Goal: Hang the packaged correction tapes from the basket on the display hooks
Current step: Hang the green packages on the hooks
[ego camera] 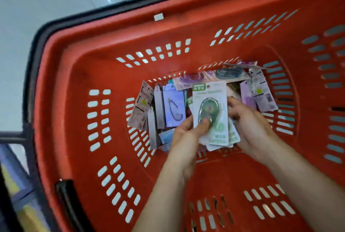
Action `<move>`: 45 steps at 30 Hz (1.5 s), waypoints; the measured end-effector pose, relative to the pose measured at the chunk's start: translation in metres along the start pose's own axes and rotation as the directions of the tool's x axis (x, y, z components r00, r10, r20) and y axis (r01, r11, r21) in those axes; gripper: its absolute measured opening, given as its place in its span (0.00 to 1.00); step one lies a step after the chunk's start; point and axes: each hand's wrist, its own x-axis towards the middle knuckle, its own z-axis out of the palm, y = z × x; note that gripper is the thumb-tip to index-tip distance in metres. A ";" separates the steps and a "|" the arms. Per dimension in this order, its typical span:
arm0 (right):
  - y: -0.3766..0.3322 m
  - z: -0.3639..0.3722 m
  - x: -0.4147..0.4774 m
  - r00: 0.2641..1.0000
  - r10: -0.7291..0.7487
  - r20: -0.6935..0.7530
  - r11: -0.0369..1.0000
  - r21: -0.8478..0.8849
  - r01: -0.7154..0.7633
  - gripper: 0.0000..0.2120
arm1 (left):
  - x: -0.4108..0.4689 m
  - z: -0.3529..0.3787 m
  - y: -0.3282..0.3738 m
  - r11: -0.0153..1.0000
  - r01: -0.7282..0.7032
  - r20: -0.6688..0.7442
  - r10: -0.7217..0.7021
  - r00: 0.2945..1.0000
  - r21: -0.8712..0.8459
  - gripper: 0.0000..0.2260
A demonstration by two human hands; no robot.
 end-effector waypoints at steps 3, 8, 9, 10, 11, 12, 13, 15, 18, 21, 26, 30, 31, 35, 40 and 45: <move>0.004 0.001 -0.013 0.990 0.140 0.009 0.989 0.036 -0.140 0.16 | -0.001 0.005 0.000 0.990 -0.004 0.038 -0.001 0.999 0.142 0.12; 0.001 0.001 -0.009 0.983 -0.023 -0.182 0.969 -0.247 -0.023 0.12 | -0.001 -0.011 0.017 0.928 -0.050 0.086 0.019 0.996 0.370 0.17; -0.001 -0.002 -0.007 0.978 -0.044 -0.203 0.965 -0.264 -0.011 0.11 | 0.009 -0.021 0.020 0.872 -0.073 -0.052 0.112 0.992 0.483 0.22; -0.003 -0.006 -0.004 0.975 -0.059 -0.214 0.959 -0.284 -0.004 0.10 | 0.022 -0.033 0.024 0.742 -0.050 -0.192 0.237 0.952 0.669 0.24; -0.004 -0.010 -0.002 0.973 -0.073 -0.220 0.954 -0.301 0.003 0.10 | 0.034 -0.043 0.027 0.555 0.039 -0.270 0.341 0.901 0.831 0.23; -0.006 -0.013 -0.001 0.973 -0.083 -0.215 0.950 -0.313 0.012 0.10 | 0.045 -0.050 0.030 0.381 0.125 -0.285 0.400 0.871 0.916 0.21; -0.006 -0.017 0.000 0.975 -0.085 -0.207 0.948 -0.319 0.015 0.11 | 0.054 -0.054 0.031 0.257 0.173 -0.269 0.410 0.872 0.951 0.18; -0.006 -0.021 -0.003 0.980 -0.076 -0.182 0.946 -0.325 0.013 0.11 | 0.069 -0.059 0.029 0.100 0.178 -0.203 0.384 0.901 0.979 0.15; -0.002 -0.029 -0.012 0.984 -0.067 -0.163 0.946 -0.325 0.011 0.12 | 0.078 -0.066 0.023 0.042 0.131 -0.135 0.485 0.864 0.990 0.11; -0.003 -0.031 -0.028 0.981 -0.065 -0.183 0.948 -0.319 0.004 0.16 | 0.058 -0.073 0.023 0.209 -0.013 -0.128 0.647 0.752 0.978 0.11; -0.016 -0.028 -0.060 0.981 -0.072 -0.181 0.961 -0.277 0.019 0.19 | -0.016 -0.053 0.052 0.648 -0.336 -0.263 0.648 0.715 0.683 0.15; -0.044 -0.017 -0.099 0.981 -0.131 -0.144 0.971 -0.220 0.097 0.20 | -0.093 -0.018 0.077 0.901 -0.376 -0.094 0.402 0.911 0.216 0.32; -0.055 -0.013 -0.112 0.976 -0.172 -0.132 0.969 -0.203 0.144 0.22 | -0.112 -0.010 0.083 0.921 -0.354 -0.029 0.363 0.931 0.160 0.36; -0.107 -0.001 -0.176 0.936 -0.353 -0.021 0.915 -0.216 0.340 0.40 | -0.187 0.030 0.115 0.964 -0.259 0.128 0.250 0.960 0.058 0.41; -0.162 0.011 -0.270 0.867 -0.496 0.041 0.826 -0.287 0.486 0.35 | -0.276 0.086 0.144 0.925 -0.342 0.242 0.297 0.924 0.169 0.36; -0.199 0.026 -0.353 0.824 -0.562 -0.073 0.806 -0.268 0.527 0.18 | -0.360 0.125 0.171 0.848 -0.463 0.324 0.375 0.869 0.259 0.33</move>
